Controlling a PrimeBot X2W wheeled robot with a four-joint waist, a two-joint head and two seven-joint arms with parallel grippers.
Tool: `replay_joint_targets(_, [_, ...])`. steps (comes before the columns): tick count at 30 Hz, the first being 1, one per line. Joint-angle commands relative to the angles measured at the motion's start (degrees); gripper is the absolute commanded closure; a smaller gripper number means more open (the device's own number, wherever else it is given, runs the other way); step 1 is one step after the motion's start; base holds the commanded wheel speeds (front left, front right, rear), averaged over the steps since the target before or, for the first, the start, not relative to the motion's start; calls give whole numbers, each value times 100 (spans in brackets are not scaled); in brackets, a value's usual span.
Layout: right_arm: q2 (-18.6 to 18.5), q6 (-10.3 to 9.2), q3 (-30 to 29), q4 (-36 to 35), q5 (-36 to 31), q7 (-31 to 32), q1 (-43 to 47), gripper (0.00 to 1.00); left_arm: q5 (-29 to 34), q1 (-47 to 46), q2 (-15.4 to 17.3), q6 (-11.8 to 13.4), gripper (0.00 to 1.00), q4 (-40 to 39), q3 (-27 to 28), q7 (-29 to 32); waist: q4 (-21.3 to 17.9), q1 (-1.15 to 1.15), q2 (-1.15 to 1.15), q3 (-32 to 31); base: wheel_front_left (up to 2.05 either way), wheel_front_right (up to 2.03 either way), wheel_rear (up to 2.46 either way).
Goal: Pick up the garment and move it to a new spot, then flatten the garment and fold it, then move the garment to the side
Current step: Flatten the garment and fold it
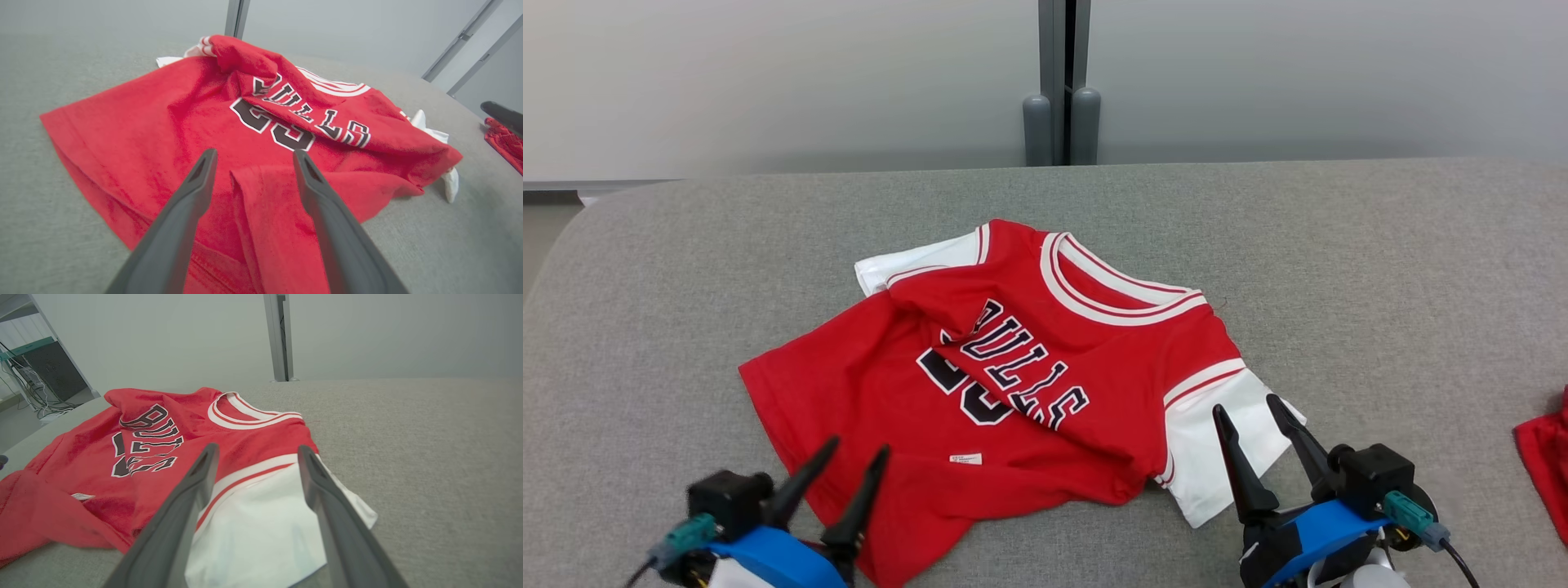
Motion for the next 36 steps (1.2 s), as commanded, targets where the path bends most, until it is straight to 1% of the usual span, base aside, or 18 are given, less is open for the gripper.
replay_joint_targets(1, [-19, 0, 4, -10, 9, 0, -51, 0, 58, -110, 58, 10, 0, -11, 182, -14, 14, 0, 0, 18, 0, 0, 0])
replay_joint_targets(4, [-20, 0, 37, -14, 30, 0, -104, 0, 283, -86, -33, 10, 0, 83, 818, -12, 5, 0, 0, 78, 0, 0, 0])
replay_joint_targets(7, [-22, 0, 113, -42, 51, 0, -158, 0, 494, -159, -105, 10, 0, 317, 1302, -12, -72, 0, 0, 160, 0, 0, 0])
replay_joint_targets(10, [-21, 0, 184, -79, 55, 0, -185, 0, 532, -278, -187, 10, 0, 781, 1438, -14, -214, 0, 0, 257, 0, 0, 0])
replay_joint_targets(11, [-20, 0, 180, -100, 49, 0, -195, 0, 487, -359, -213, 10, 0, 913, 1442, -13, -259, 0, 0, 291, 0, 0, 0])
replay_joint_targets(16, [-20, 1, 142, -181, -14, 0, -190, 0, 366, -677, -121, 10, 0, 1620, 1317, -13, -478, 0, 0, 472, 0, 0, 0])
replay_joint_targets(18, [-20, 0, 139, -211, -28, 0, -171, 0, 238, -752, -185, 10, 0, 1824, 1281, -13, -545, 0, 0, 529, 0, 0, 0])
replay_joint_targets(19, [-20, 0, 149, -229, -31, 0, -163, 0, 257, -802, -147, 10, 0, 1957, 1227, -12, -580, 0, 0, 557, 0, 0, 0])
replay_joint_targets(25, [-19, 0, 180, -343, -5, 0, -146, 0, -1, -909, -185, 10, 1, 2476, 637, 136, -710, 0, 0, 688, 0, 0, 0])
replay_joint_targets(27, [-20, 0, 198, -371, 20, 0, -161, 0, -24, -946, -159, 10, 100, 2591, 410, 227, -743, 0, 0, 723, 0, 0, 0])
replay_joint_targets(31, [-19, 0, 234, -423, 46, 0, -178, 0, -129, -1076, -77, 10, 100, 2715, 93, 218, -798, 0, 0, 766, 0, 0, 0])
replay_joint_targets(33, [-20, 0, 216, -445, 58, 0, -175, 0, -163, -1276, 8, 10, 100, 2646, 67, 133, -819, 0, 0, 779, 0, 0, 0])
replay_joint_targets(36, [-20, 0, 192, -474, 74, 0, -153, 0, -147, -1617, 222, 10, 100, 2454, 188, 10, -842, 0, 0, 791, 0, 0, 0])
